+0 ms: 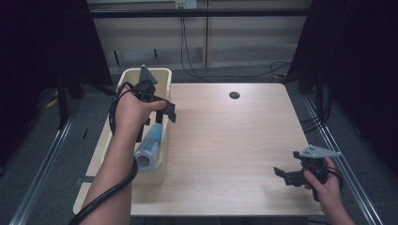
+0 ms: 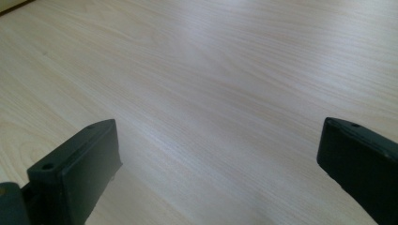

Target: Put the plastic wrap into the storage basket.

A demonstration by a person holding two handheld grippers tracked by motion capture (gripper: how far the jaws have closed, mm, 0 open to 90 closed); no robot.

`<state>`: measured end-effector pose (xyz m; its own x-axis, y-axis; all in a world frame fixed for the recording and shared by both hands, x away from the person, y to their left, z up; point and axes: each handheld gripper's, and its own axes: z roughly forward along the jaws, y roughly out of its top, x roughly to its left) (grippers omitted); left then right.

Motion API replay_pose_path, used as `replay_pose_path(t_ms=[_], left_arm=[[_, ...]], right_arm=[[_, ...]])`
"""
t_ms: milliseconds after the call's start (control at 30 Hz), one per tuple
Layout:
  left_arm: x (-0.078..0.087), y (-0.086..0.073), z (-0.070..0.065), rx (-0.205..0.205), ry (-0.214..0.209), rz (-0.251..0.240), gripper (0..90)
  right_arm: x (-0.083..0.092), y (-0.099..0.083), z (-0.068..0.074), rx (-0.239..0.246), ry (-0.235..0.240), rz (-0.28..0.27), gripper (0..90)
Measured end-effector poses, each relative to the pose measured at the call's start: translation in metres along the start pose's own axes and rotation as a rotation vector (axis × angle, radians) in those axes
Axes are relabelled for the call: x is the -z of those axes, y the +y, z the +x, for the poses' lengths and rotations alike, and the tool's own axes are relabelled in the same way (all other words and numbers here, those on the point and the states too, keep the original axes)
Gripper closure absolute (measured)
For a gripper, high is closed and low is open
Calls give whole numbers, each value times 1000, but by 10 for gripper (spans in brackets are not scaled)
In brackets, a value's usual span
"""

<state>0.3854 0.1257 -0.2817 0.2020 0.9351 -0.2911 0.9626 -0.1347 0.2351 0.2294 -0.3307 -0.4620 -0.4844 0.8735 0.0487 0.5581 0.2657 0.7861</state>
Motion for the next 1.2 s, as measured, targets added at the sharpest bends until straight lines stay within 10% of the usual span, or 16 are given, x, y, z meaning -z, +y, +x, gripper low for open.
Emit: replay_pose_path(t_ms=[1200], left_arm=[[-43,-8,-50,-197,-95,-24,100]], right_arm=[[0,0,1,-6,-5,-7,0]])
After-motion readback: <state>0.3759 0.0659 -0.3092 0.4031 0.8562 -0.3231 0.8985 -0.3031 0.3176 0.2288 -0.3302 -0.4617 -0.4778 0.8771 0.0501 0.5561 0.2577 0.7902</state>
